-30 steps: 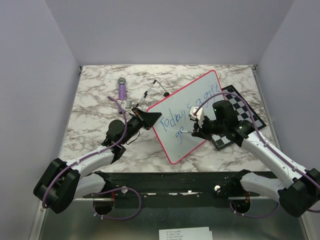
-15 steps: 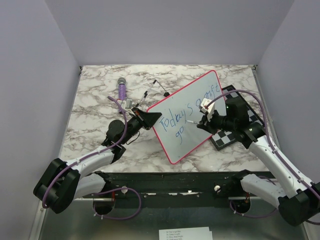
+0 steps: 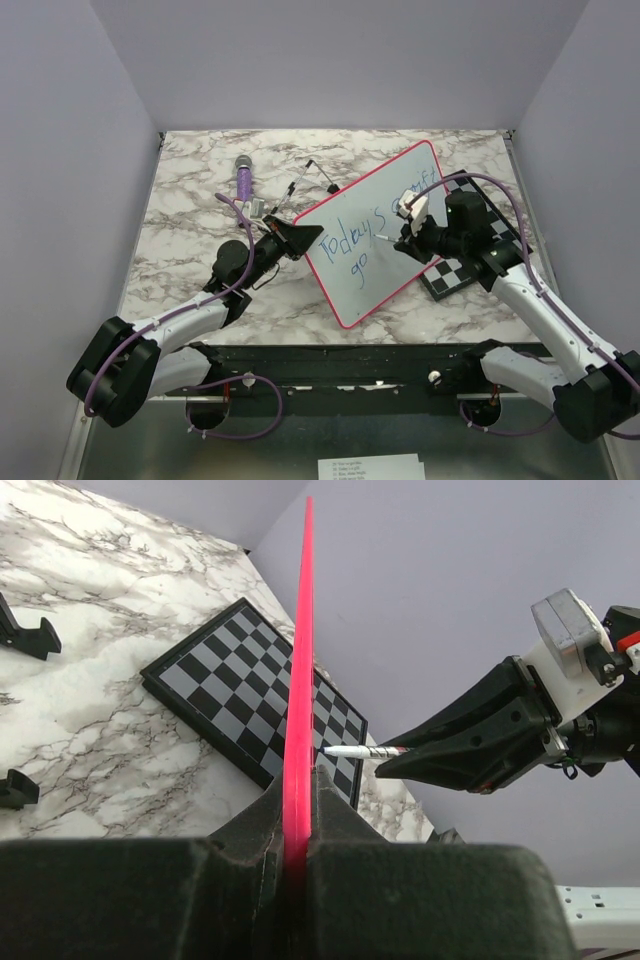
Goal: Write a sentence on the whiteboard
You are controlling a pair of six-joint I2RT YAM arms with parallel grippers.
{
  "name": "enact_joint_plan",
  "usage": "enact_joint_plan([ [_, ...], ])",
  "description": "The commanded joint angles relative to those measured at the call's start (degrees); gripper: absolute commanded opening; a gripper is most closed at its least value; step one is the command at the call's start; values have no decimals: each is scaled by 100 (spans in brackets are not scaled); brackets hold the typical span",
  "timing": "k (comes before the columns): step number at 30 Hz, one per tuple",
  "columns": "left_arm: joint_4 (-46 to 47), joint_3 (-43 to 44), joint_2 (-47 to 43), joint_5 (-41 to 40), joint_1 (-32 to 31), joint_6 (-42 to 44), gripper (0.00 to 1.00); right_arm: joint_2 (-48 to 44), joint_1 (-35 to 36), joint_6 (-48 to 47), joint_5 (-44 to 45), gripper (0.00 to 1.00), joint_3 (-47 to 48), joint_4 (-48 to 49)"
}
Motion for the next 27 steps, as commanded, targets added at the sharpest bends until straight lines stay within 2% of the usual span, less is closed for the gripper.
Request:
enact_joint_plan([
  [1,732,78,-180,-61,-17,-25,0,124,-32,89,175,1,34,137],
  [10,723,96,-163,-44,-17,-8,0,221,-24,-16,52,0,-10,15],
  [27,750,105,-145,-53,-17,-25,0,-183,-32,-386,-89,0,-388,-628],
])
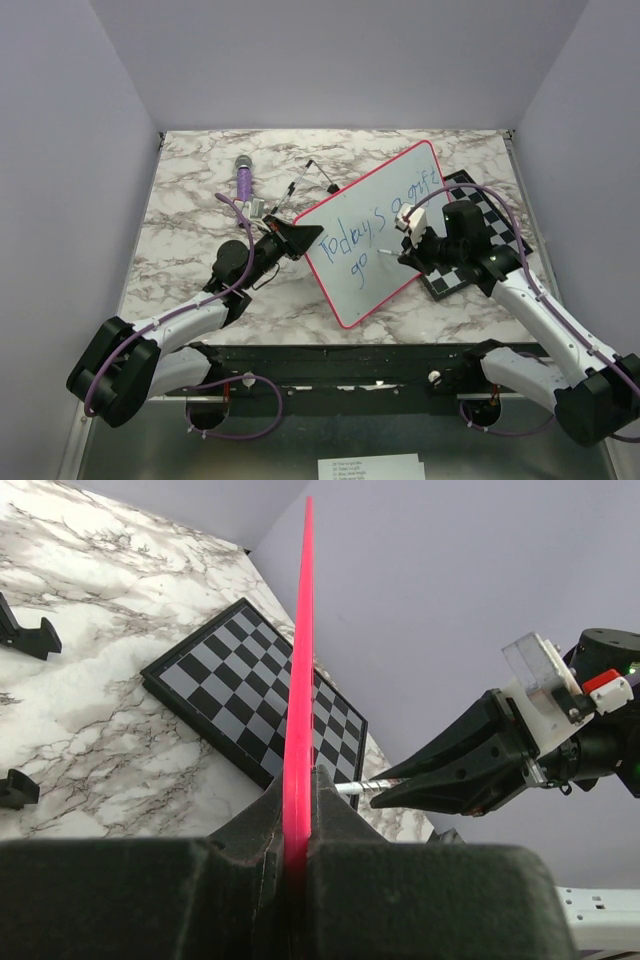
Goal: Write a sentence on the whiteboard
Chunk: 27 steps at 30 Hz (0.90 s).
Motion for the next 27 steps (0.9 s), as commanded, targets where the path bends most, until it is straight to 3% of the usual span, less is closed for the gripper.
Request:
enact_joint_plan([
  [1,747,105,-145,-53,-17,-23,0,-85,-32,-161,-137,1,-145,-285],
  [27,809,61,-127,-44,-17,-50,0,363,-32,235,-66,1,479,357],
])
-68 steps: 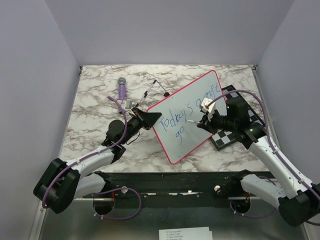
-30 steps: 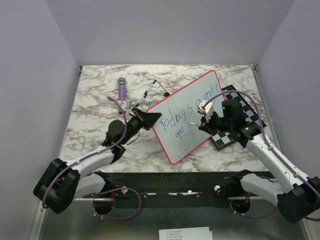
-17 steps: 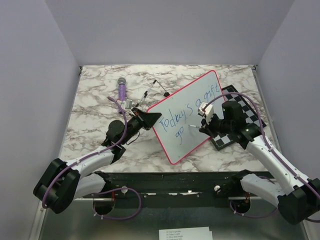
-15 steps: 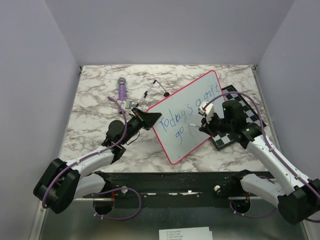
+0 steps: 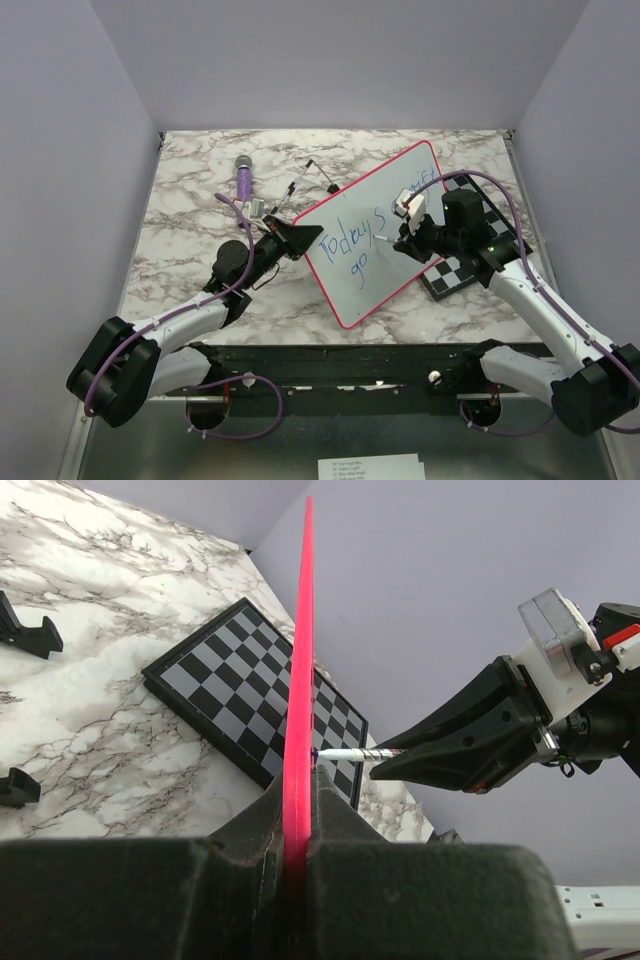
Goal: Write a sentence on the whiteboard
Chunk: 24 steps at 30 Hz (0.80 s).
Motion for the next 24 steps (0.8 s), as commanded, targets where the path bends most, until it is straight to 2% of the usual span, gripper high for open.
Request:
enact_joint_plan([
  [1,807,52,-136,-44,-17,-47,0,36,-32,29,-49,1,111,71],
  [24,763,52,-180,-61,-17,-30,0,-289,-24,-357,-146,0,-451,-632],
])
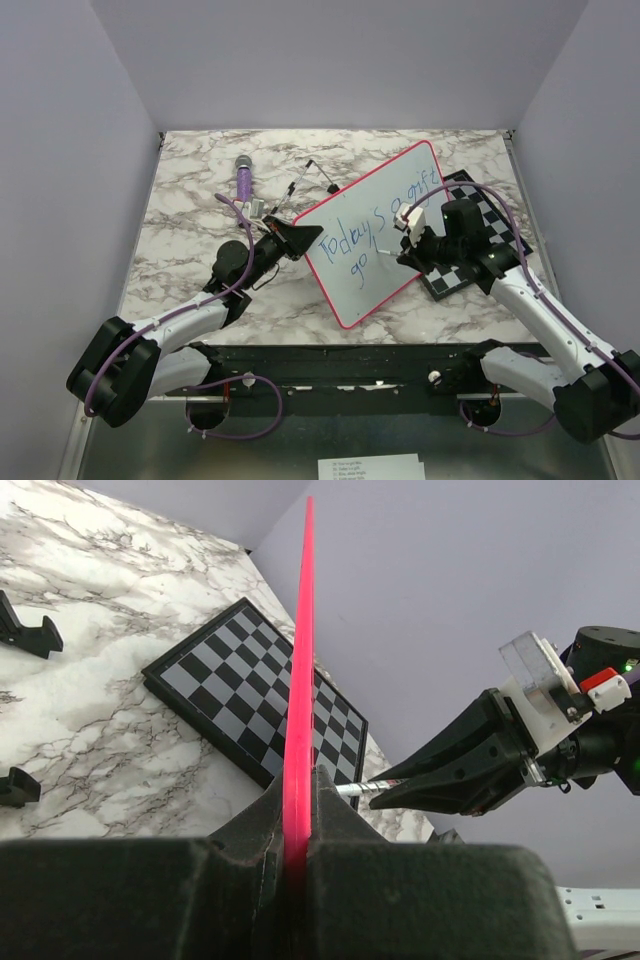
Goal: Write a sentence on the whiteboard
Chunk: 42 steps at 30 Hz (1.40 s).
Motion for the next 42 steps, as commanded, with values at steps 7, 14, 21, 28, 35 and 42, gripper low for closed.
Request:
enact_joint_plan([
  [7,756,100,-160,-48,-17,-23,0,-84,-24,-38,-82,1,-73,-189],
  [14,704,109,-195,-48,-17,-6,0,4,-32,85,-30,1,121,75],
  [21,721,135,-143,-39,-17,3,0,65,-32,190,-65,1,208,242],
  [28,748,127,-125,-39,-17,-6,0,250,-32,217,-319,0,279,251],
  [35,748,118,-125,-48,-17,-6,0,303,-24,24,-680,0,235,-30],
  [42,748,109,-134,-48,-17,-6,0,189,-24,-231,-610,1,68,-338],
])
